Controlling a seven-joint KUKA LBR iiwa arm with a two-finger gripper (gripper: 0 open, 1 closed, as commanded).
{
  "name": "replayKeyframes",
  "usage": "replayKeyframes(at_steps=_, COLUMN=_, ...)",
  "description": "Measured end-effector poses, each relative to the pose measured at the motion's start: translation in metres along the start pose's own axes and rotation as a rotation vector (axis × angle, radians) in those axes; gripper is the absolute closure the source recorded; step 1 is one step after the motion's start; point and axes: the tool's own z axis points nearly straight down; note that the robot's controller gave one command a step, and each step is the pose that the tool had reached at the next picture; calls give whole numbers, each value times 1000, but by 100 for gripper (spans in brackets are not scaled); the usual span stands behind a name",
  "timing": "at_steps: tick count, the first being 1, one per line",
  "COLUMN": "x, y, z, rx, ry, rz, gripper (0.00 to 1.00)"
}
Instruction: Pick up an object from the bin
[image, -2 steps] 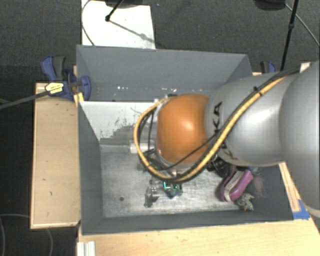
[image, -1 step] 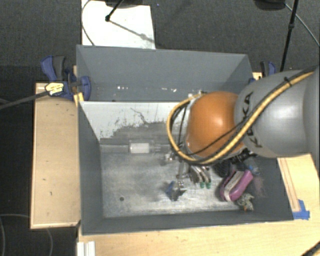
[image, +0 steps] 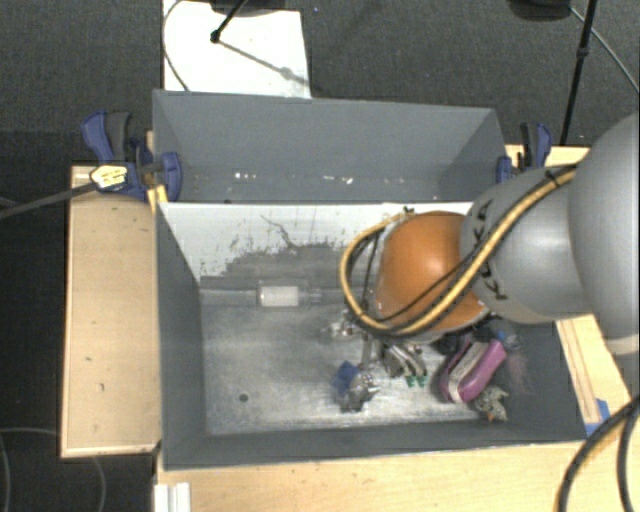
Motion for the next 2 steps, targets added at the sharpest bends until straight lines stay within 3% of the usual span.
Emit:
replayKeyframes(at_steps=1, x=-2, y=1, z=-4, rx=0, ry=-6, rz=4, gripper=100)
replayKeyframes(at_steps=2, x=4, y=-1, z=-135, rx=2, ry=-4, rz=-44, gripper=100)
